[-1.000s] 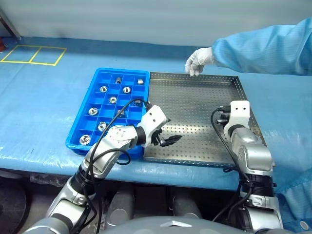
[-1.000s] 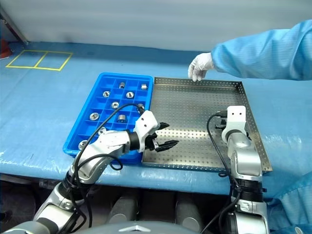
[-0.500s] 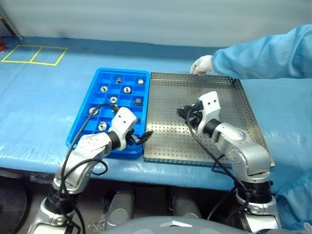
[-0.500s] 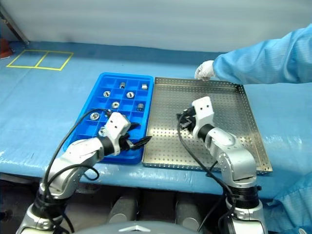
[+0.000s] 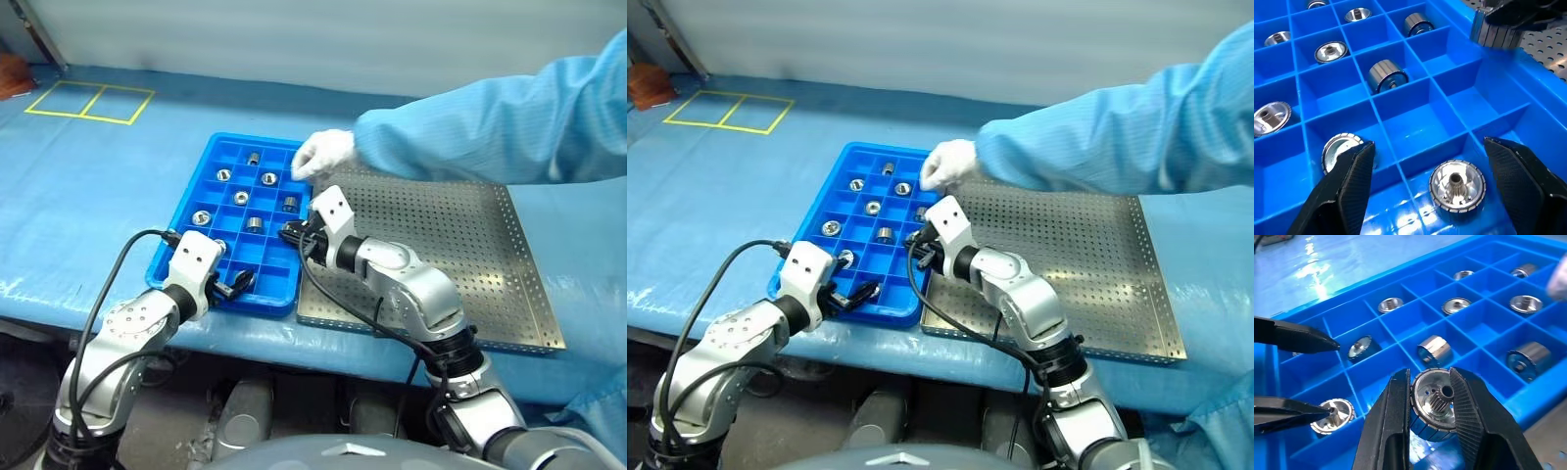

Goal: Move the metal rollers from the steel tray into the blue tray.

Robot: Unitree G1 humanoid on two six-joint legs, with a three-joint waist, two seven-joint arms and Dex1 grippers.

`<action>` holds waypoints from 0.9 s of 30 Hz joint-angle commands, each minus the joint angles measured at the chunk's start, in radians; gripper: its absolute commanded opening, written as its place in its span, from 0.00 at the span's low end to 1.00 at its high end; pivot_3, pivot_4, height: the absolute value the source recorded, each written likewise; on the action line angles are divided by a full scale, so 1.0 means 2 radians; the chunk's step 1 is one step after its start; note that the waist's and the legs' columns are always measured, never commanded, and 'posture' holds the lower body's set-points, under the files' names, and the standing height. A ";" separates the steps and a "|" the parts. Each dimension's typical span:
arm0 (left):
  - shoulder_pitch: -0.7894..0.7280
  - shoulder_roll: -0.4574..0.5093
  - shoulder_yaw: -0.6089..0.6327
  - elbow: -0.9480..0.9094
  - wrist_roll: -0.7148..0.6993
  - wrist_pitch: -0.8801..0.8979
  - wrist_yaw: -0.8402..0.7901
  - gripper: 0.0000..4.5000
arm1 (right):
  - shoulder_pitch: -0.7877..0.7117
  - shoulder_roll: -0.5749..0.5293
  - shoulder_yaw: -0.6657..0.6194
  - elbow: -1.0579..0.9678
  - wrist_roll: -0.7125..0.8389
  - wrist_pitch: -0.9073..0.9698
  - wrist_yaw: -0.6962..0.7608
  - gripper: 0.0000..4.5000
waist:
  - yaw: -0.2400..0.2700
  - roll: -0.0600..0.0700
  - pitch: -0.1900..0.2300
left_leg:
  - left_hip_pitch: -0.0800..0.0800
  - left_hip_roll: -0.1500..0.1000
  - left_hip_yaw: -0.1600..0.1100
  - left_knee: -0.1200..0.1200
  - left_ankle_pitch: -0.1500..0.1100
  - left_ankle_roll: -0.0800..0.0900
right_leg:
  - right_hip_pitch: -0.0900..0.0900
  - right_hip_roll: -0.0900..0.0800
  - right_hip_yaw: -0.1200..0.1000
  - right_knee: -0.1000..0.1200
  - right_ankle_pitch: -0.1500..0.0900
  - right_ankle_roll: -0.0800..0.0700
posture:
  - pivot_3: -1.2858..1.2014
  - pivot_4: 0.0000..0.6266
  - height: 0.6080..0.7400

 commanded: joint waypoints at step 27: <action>-0.028 -0.001 -0.009 0.001 -0.006 -0.009 -0.004 0.87 | 0.011 -0.006 -0.025 -0.017 -0.012 -0.029 0.000 0.62 | 0.019 0.000 0.000 | 0.000 0.000 0.000 -0.002 0.000 0.000 | -0.001 0.000 0.000 -0.001 0.000 -0.001 | 0.67 0.24 1.00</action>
